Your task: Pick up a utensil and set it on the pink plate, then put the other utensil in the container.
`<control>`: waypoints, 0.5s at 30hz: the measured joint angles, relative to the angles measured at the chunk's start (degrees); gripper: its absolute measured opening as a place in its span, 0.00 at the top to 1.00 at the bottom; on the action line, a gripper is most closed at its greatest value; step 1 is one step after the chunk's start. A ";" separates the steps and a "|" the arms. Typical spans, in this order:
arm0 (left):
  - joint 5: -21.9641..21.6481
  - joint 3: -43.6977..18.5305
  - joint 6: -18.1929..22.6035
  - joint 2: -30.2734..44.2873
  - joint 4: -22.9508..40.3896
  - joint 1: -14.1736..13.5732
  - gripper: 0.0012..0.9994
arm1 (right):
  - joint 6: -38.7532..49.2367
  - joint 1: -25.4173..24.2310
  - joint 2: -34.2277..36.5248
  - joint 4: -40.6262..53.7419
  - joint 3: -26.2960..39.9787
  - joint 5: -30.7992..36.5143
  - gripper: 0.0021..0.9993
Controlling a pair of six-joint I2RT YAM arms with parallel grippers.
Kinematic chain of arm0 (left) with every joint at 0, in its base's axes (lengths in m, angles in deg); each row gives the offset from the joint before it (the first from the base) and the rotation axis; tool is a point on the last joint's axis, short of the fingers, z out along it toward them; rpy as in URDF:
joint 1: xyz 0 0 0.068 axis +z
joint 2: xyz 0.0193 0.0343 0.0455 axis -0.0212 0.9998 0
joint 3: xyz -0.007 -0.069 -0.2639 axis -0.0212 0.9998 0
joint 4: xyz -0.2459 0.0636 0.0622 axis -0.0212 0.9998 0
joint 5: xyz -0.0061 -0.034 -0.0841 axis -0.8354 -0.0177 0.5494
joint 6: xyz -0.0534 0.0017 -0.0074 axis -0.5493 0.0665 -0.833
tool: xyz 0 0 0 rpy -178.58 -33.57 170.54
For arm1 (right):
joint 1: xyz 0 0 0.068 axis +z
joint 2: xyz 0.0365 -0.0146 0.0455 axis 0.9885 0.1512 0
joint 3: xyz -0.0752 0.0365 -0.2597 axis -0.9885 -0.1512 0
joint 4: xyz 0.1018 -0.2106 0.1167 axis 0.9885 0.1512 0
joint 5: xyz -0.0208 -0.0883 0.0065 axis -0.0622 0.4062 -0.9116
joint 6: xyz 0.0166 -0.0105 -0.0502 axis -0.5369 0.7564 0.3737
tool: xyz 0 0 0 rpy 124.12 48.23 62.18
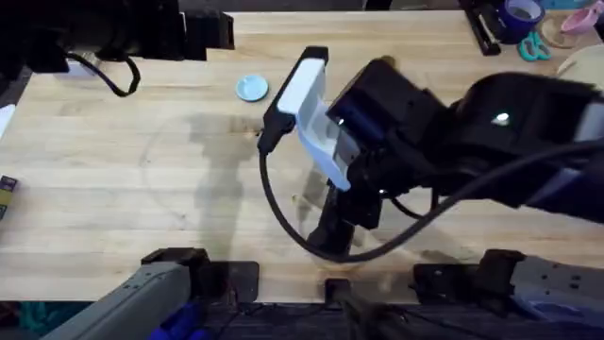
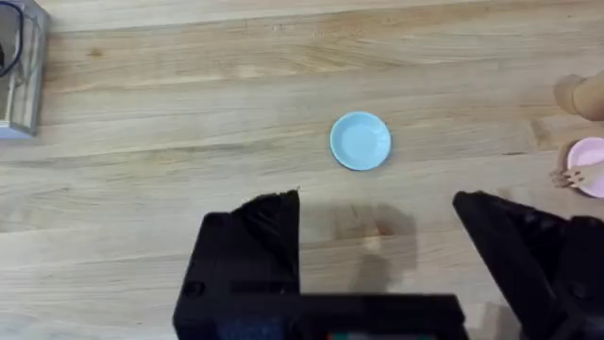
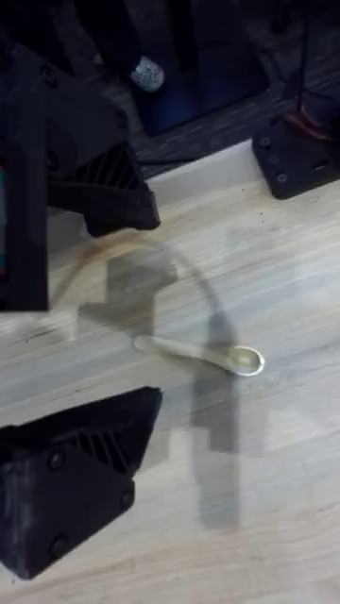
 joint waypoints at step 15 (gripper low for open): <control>0.00 0.00 0.01 0.00 0.00 0.00 0.01 | -3.97 0.00 7.83 -7.28 -4.07 5.89 0.00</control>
